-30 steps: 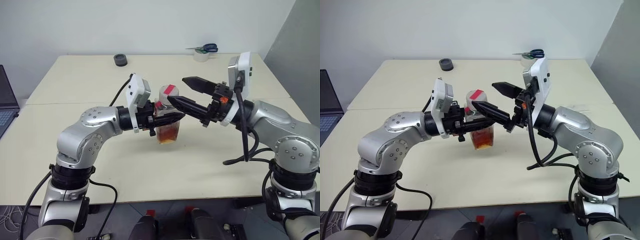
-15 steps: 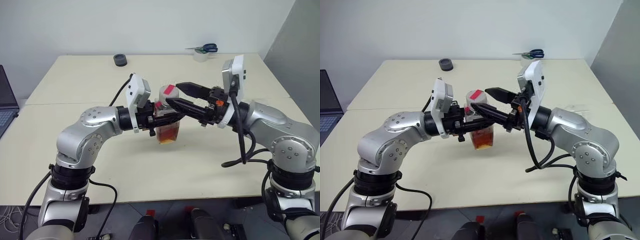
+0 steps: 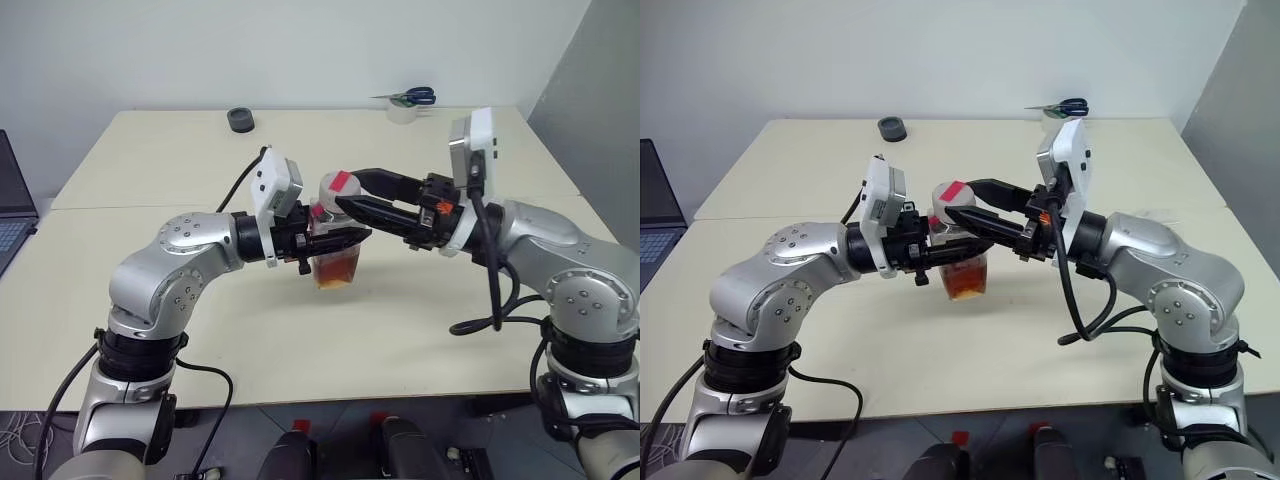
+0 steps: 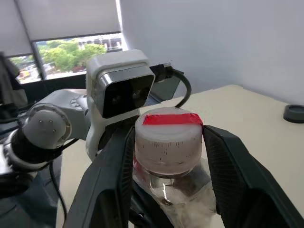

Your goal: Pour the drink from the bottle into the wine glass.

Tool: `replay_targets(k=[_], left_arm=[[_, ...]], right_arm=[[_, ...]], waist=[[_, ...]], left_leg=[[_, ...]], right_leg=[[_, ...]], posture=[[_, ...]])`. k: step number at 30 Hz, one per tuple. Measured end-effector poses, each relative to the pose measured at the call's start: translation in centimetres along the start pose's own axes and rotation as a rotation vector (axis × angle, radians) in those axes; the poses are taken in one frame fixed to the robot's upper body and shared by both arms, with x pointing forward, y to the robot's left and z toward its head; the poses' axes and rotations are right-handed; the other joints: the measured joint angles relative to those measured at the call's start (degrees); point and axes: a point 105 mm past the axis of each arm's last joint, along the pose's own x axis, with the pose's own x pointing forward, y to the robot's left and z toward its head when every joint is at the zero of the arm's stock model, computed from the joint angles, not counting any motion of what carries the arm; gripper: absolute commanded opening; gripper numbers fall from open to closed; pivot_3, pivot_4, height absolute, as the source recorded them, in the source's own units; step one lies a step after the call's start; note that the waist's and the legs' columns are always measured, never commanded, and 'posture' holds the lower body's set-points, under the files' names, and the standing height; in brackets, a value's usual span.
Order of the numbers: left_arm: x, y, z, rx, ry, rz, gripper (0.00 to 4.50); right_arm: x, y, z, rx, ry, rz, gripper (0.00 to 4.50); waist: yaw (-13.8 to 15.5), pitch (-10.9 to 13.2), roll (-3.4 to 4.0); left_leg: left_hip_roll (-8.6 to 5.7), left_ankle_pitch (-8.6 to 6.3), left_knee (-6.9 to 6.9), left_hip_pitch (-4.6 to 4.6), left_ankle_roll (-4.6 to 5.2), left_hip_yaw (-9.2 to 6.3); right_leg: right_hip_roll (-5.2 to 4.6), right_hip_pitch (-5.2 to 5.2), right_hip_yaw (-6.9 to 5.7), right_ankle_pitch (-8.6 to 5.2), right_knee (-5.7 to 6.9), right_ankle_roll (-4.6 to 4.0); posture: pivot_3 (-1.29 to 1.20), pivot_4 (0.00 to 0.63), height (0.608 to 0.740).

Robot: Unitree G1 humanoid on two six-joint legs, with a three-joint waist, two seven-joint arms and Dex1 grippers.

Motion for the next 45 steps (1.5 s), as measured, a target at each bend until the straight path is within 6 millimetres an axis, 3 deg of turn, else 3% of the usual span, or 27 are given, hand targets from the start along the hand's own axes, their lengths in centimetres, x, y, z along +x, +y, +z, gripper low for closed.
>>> replay_targets(k=[5, 11, 16, 20, 25, 30, 35, 45], left_arm=[[-0.3, -1.4, 0.8, -0.059, -0.003, -0.094, 1.74], [-0.7, -1.1, 2.4, -0.034, 0.003, -0.109, 1.74], [-0.5, -1.9, 2.5, -0.021, -0.007, -0.176, 1.74], [-0.3, -2.0, 2.4, 0.001, -0.006, -0.191, 1.74], [-0.5, -1.2, 2.5, 0.026, -0.022, -0.151, 1.74], [-0.5, 0.1, 2.2, 0.028, -0.028, -0.085, 1.74], [-0.4, 1.3, 1.8, 0.031, -0.042, -0.026, 1.74], [0.6, 1.8, 1.2, 0.020, -0.057, -0.004, 1.74]], right_arm=[[-0.6, -0.5, 0.7, -0.047, 0.044, 0.209, 1.87], [-0.1, -1.8, 1.8, -0.091, 0.039, 0.339, 1.87], [-0.5, -4.2, 0.5, -0.006, 0.093, 0.269, 3.20], [-1.6, -4.3, 0.2, 0.034, 0.138, 0.241, 4.48], [-3.5, -4.4, -1.0, 0.083, 0.172, 0.134, 4.48], [-4.7, -3.5, -0.2, 0.090, 0.137, 0.038, 4.48], [-3.5, -2.1, 1.3, 0.070, 0.027, -0.028, 4.48], [-0.3, -1.8, 1.2, 0.036, -0.059, -0.119, 4.48]], waist=[[-0.1, 0.0, -0.01], [-0.1, 0.0, -0.01], [0.0, 0.1, -0.01], [0.1, 0.1, 0.01], [0.1, 0.1, 0.01], [0.2, 0.1, 0.00], [0.0, 0.1, 0.01], [0.1, 0.1, 0.01]], left_leg=[[0.04, -0.10, -0.01, 0.05, 0.19, 0.04], [0.02, 0.01, -0.01, 0.04, -0.01, 0.01], [0.01, 0.01, 0.01, -0.04, -0.02, -0.01], [0.01, 0.01, 0.00, -0.06, -0.02, -0.04], [0.01, 0.01, -0.01, -0.05, -0.02, -0.01], [0.02, 0.01, -0.02, -0.05, -0.02, -0.01], [0.04, 0.01, -0.02, -0.02, -0.02, 0.00], [0.01, 0.02, 0.00, -0.03, -0.03, -0.01]], right_leg=[[0.07, 0.03, -0.01, 0.00, 0.01, 0.00], [0.05, 0.03, -0.01, 0.00, -0.01, 0.00], [-0.02, -0.02, -0.01, 0.00, -0.04, 0.00], [-0.04, -0.02, -0.02, 0.00, -0.07, 0.00], [-0.04, -0.03, 0.01, 0.00, -0.05, 0.00], [-0.04, -0.03, 0.00, 0.00, -0.04, 0.00], [-0.03, -0.03, 0.02, 0.00, 0.01, 0.00], [-0.03, -0.03, 0.01, 0.00, 0.01, 0.00]], posture=[[0.00, 0.150, 0.740], [0.00, 0.150, 0.740], [0.00, 0.150, 0.740], [0.00, 0.150, 0.740], [0.00, 0.150, 0.740], [0.00, 0.150, 0.740], [0.00, 0.150, 0.740], [0.00, 0.150, 0.740]])
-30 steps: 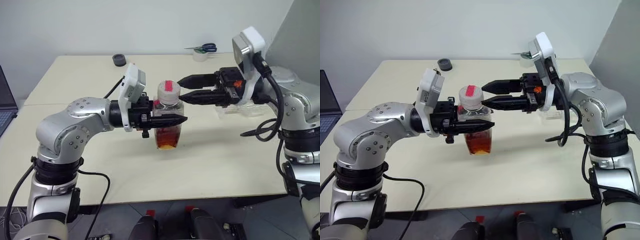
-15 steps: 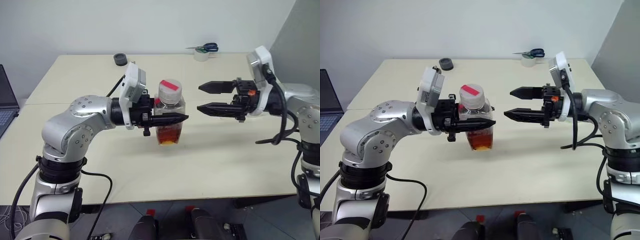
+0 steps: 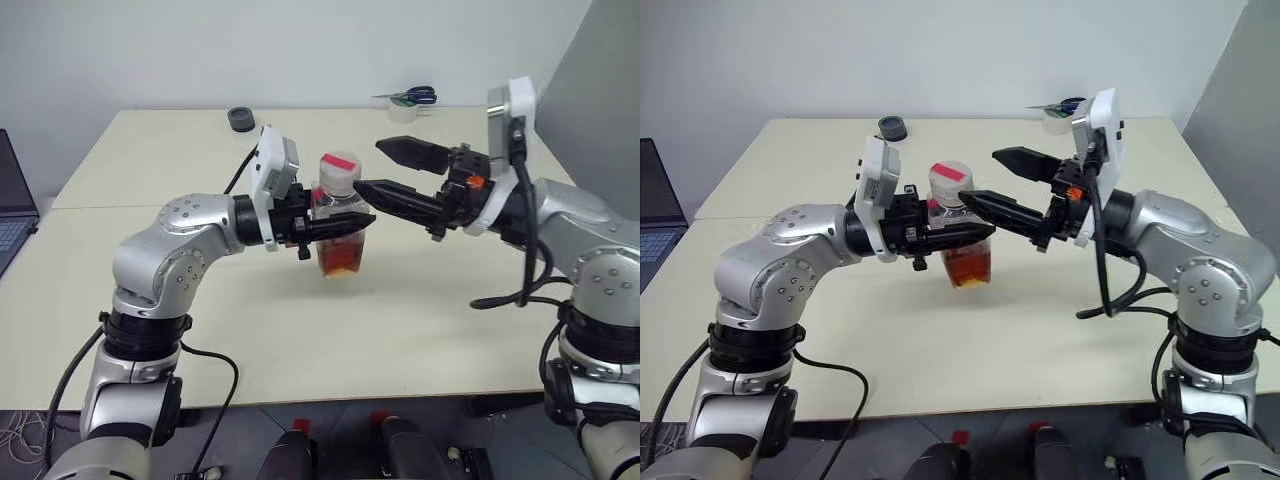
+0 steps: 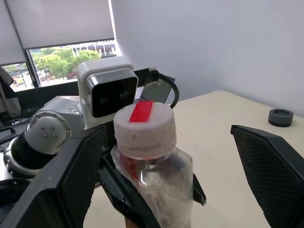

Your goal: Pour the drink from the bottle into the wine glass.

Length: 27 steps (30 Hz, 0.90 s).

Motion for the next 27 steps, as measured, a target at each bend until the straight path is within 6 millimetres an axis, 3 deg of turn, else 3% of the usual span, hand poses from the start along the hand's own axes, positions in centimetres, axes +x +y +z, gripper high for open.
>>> replay_targets(k=[14, 27], left_arm=[[0.2, 0.0, 0.0, -0.002, -0.009, 0.002, 1.74], [0.2, 0.0, 0.0, -0.002, -0.009, 0.005, 1.74]], right_arm=[[1.4, 0.2, -0.4, -0.028, -0.032, 0.014, 4.48], [0.6, -0.4, -0.3, -0.047, -0.007, -0.007, 4.48]], waist=[[0.0, 0.0, 0.00], [0.0, 0.0, 0.00]], left_leg=[[0.00, 0.00, 0.00, 0.00, 0.00, -0.01], [0.00, 0.00, 0.00, 0.00, 0.00, 0.00]], right_leg=[[0.00, 0.00, -0.01, 0.00, 0.00, 0.00], [0.00, 0.00, 0.00, 0.00, 0.00, 0.00]], posture=[[0.00, 0.150, 0.740], [0.00, 0.150, 0.740]])
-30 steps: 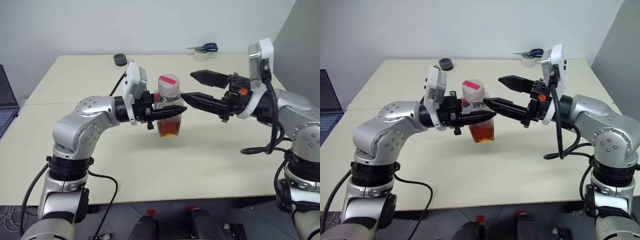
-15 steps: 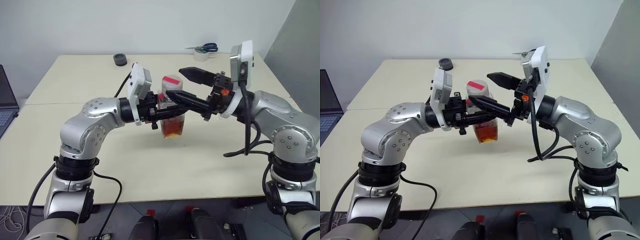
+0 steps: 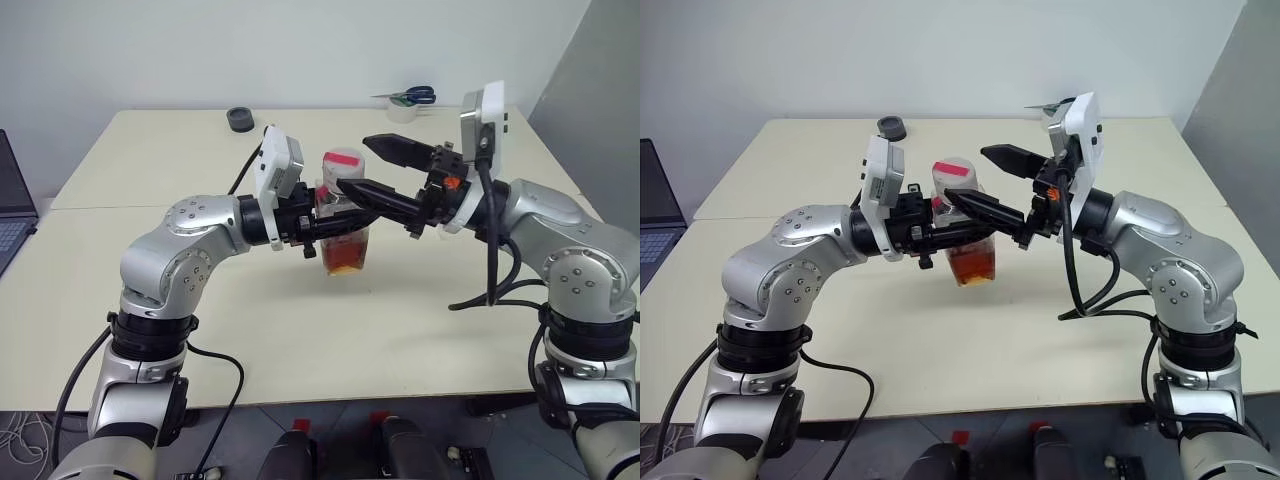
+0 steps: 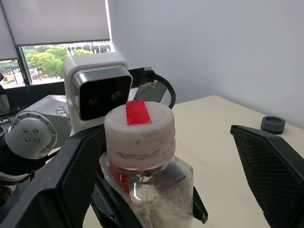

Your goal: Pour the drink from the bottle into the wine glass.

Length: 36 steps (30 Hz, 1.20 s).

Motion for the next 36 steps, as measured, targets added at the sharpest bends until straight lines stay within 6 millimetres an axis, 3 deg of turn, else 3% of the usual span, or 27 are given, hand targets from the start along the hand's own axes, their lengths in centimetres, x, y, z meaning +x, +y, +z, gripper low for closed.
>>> replay_targets(k=[12, 25, 35, 36], left_arm=[[0.0, 0.0, 0.0, 0.004, 0.002, 0.003, 1.74], [-0.1, 0.0, 0.0, 0.007, 0.002, 0.002, 1.74], [-0.1, 0.0, 0.0, 0.008, 0.004, 0.002, 1.74], [-0.1, 0.1, 0.0, 0.008, 0.004, 0.002, 1.74]], right_arm=[[-1.0, -0.4, 0.8, -0.004, -0.004, -0.031, 4.48], [-1.1, 0.8, 0.9, 0.067, -0.016, 0.035, 4.48], [1.4, 1.5, 0.4, 0.068, -0.033, 0.091, 4.48], [1.6, 1.6, 0.3, 0.070, -0.033, 0.098, 4.31]], waist=[[0.0, 0.0, 0.00], [0.0, 0.0, 0.00], [-0.1, 0.0, 0.00], [-0.1, 0.0, 0.00]], left_leg=[[0.00, 0.00, 0.00, 0.00, 0.00, 0.01], [0.01, 0.00, 0.00, 0.00, 0.00, 0.00], [0.00, 0.00, 0.00, 0.00, 0.00, -0.01], [0.00, 0.00, 0.00, 0.00, 0.00, -0.01]], right_leg=[[0.00, 0.00, 0.01, 0.00, 0.00, 0.00], [0.00, 0.00, 0.00, 0.00, 0.00, 0.00], [0.01, 0.00, 0.00, 0.00, 0.01, 0.00], [0.01, 0.00, -0.01, 0.00, 0.01, 0.00]], posture=[[0.00, 0.150, 0.740], [0.00, 0.150, 0.740], [0.00, 0.150, 0.740], [0.00, 0.150, 0.740]])
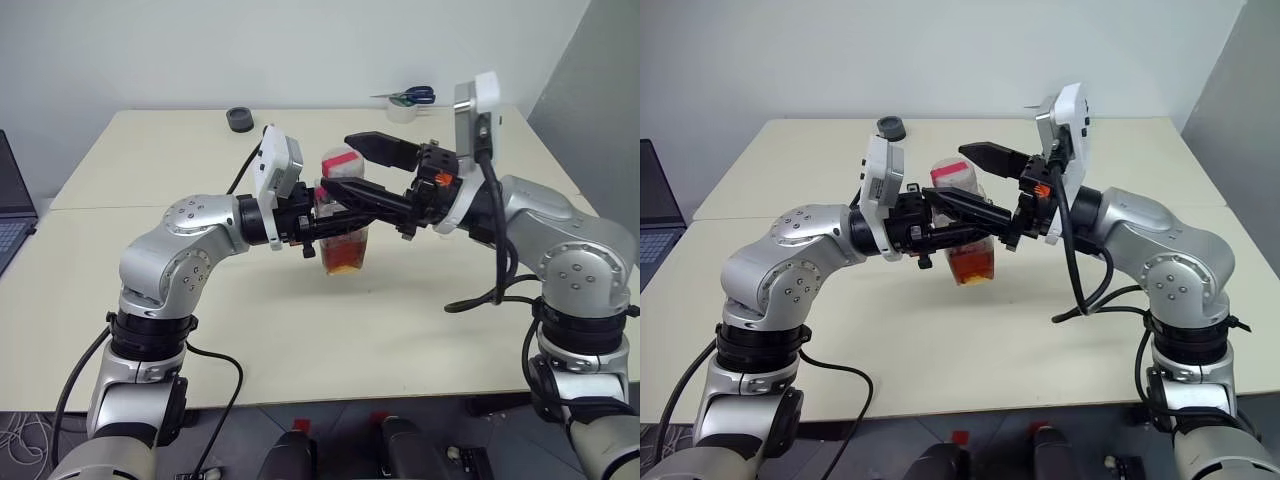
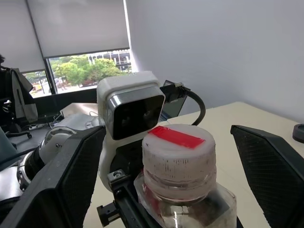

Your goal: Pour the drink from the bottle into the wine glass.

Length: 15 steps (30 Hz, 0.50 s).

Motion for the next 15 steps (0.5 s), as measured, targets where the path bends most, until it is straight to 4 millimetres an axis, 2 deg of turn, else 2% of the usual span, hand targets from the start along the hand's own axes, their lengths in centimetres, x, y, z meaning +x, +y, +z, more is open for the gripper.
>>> replay_targets(k=[2, 8, 15], left_arm=[[0.00, 0.00, 0.00, 0.000, 0.000, 0.000, 1.74], [-0.05, -0.03, -0.04, 0.003, 0.005, 0.001, 1.74], [-0.10, 0.00, -0.11, 0.001, 0.007, 0.004, 1.74]], right_arm=[[0.17, -0.09, -0.08, -0.001, -0.004, 0.005, 3.86], [0.35, -0.35, 0.58, -0.017, -0.031, 0.002, 1.80], [0.51, -0.34, 0.88, -0.021, -0.044, 0.000, 1.70]], waist=[[0.0, 0.0, 0.00], [0.0, 0.0, 0.00], [0.0, 0.0, 0.00]], left_leg=[[0.00, 0.00, 0.00, 0.00, 0.00, 0.00], [0.00, 0.00, 0.00, 0.00, 0.00, 0.00], [0.00, 0.00, -0.01, 0.00, 0.00, 0.00]], right_leg=[[0.00, 0.00, 0.00, 0.00, 0.00, 0.00], [0.00, -0.01, 0.01, 0.00, 0.01, 0.00], [0.00, -0.02, 0.01, 0.00, 0.01, 0.00]], posture=[[0.00, 0.150, 0.740], [0.00, 0.150, 0.740], [0.00, 0.150, 0.740]])
